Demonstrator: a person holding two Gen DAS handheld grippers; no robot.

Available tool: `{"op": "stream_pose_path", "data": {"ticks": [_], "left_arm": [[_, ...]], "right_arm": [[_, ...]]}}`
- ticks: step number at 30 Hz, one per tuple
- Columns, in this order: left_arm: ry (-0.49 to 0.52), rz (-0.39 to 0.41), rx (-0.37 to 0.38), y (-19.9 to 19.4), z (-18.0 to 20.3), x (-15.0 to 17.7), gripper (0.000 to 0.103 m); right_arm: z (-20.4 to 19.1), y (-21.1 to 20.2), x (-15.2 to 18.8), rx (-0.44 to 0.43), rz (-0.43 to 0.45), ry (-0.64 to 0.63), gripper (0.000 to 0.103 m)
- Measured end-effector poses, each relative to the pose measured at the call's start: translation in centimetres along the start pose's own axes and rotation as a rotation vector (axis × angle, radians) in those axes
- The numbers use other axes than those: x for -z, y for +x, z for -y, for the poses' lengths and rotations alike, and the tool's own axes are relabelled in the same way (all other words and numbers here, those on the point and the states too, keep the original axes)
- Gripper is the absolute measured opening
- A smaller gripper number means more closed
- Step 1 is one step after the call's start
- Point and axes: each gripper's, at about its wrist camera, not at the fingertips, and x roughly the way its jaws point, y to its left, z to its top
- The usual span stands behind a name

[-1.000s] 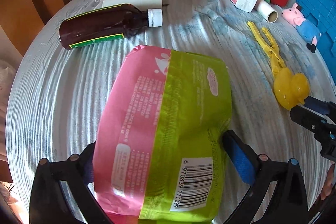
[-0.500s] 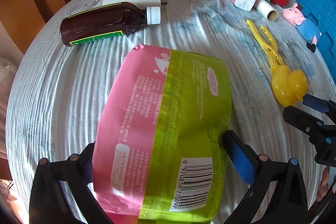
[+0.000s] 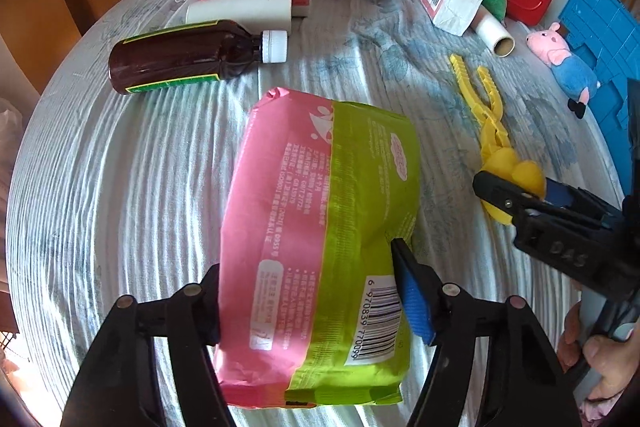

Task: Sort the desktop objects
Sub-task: 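Hold the wipe pack in the left tool while the right tool grasps the duck clip, then lift the wipe pack and duck clip together over the blue crate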

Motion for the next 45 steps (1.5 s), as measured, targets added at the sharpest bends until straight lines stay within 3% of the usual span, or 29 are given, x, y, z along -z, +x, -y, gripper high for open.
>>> {"op": "stream_pose_path", "data": {"ticks": [1,5,10,14,22,29,38,45], "left_arm": [[0.0,0.014,0.007,-0.4,0.2,-0.2,0.059],[0.032,0.056,0.007,-1.7,1.3,-1.0,0.047],[0.049,0.088,0.027,-3.0,2.5,-1.7,0.046],[0.078,0.163,0.04,-5.6,3.8,-2.7,0.045],[0.165,0.332,0.082,-12.2,7.8,-5.3,0.045],[0.216,0.466,0.17,-18.1,12.9,-7.4,0.045],[0.27,0.651,0.239,-24.8,23.9,-9.4,0.045],[0.288,0.803,0.252,-26.6,40.3,-10.9,0.045]], "right_arm": [[-0.6,0.0,0.1,0.03,0.015,-0.045,0.054],[-0.6,-1.0,0.3,-0.01,0.032,-0.043,0.053],[-0.9,-5.5,-0.8,-0.031,0.147,-0.071,0.053],[-1.0,-8.7,-1.7,-0.034,0.22,-0.078,0.053],[0.1,-15.9,-3.5,0.018,0.368,-0.072,0.053],[2.2,-23.8,-5.1,0.086,0.507,-0.057,0.053],[9.1,-35.4,-8.0,0.158,0.72,-0.053,0.053],[21.8,-45.0,-8.0,0.201,0.914,-0.063,0.053]]}}
